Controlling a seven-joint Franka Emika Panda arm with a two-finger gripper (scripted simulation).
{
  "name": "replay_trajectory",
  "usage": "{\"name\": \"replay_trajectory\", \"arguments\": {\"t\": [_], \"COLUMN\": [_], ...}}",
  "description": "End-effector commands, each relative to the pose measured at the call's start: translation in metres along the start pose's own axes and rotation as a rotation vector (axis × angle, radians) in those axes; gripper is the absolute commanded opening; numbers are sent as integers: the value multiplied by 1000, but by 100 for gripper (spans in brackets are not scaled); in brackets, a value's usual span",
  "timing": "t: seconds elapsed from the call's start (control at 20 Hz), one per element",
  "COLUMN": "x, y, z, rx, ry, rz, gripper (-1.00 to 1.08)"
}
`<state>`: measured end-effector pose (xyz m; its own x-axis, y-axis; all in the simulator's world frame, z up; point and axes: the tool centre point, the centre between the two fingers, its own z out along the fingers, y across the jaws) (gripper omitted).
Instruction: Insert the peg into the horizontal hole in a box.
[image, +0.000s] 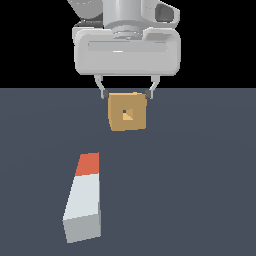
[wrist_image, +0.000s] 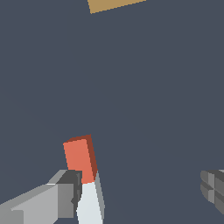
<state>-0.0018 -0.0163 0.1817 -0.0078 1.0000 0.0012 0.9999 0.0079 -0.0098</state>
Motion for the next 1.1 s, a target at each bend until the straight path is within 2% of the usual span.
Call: {"name": "replay_trajectory", "arguments": {"t": [0.0, 0.5, 1.05], "x": [0, -21, -86], "y": [0, -13, -48], "z": [0, 18, 72], "rx": [0, -2, -6], "ry": [0, 0, -2], "rz": [0, -32, -129], "gripper": [100, 100, 100]}}
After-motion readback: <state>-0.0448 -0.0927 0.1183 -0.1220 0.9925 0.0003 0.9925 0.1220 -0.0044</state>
